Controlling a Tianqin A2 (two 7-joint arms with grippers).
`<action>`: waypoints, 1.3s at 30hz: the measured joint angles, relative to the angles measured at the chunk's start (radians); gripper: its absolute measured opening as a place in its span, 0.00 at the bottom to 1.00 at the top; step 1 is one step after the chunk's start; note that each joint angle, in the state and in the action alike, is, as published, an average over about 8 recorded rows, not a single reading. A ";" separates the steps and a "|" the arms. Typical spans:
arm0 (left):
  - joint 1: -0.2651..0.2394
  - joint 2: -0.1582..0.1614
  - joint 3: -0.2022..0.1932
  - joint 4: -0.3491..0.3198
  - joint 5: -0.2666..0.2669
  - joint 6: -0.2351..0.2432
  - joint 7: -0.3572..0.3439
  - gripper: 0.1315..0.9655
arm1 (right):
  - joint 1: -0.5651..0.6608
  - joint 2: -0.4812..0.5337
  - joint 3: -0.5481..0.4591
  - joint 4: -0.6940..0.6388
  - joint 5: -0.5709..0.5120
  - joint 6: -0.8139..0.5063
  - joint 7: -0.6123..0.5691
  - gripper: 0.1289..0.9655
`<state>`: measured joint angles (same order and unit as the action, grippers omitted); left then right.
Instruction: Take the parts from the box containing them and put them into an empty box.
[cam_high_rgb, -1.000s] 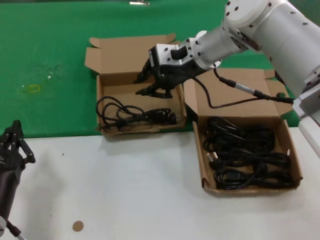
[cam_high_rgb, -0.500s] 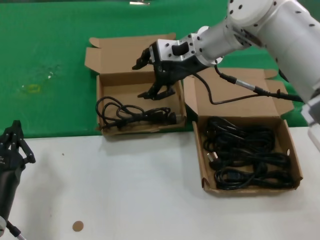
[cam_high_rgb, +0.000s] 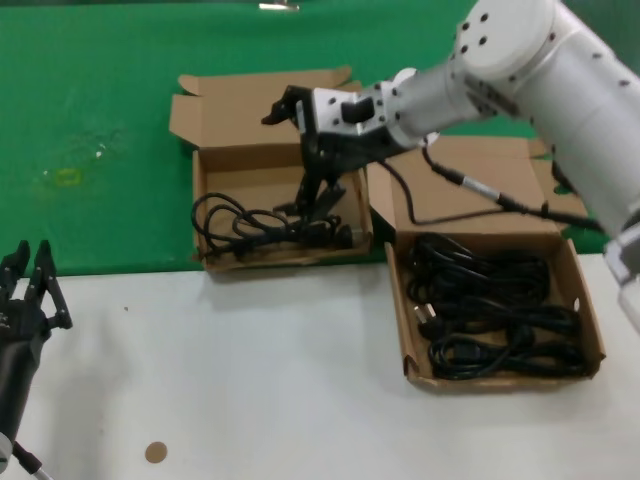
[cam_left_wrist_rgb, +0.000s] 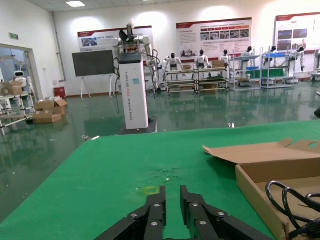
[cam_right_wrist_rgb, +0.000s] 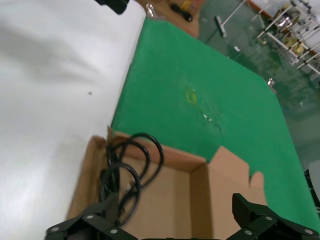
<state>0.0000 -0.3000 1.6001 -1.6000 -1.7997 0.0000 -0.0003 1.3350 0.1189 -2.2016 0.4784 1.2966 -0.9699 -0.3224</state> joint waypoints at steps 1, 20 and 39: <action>0.000 0.000 0.000 0.000 0.000 0.000 0.000 0.04 | -0.014 0.002 0.006 0.011 0.005 0.010 0.003 0.66; 0.000 0.000 0.000 0.000 0.000 0.000 0.000 0.34 | -0.351 0.048 0.158 0.295 0.132 0.255 0.085 0.97; 0.000 0.000 0.000 0.000 0.000 0.000 0.000 0.82 | -0.705 0.096 0.318 0.593 0.266 0.512 0.170 1.00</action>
<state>0.0000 -0.3000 1.6000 -1.6000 -1.7998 0.0000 -0.0001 0.6298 0.2146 -1.8837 1.0709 1.5625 -0.4576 -0.1521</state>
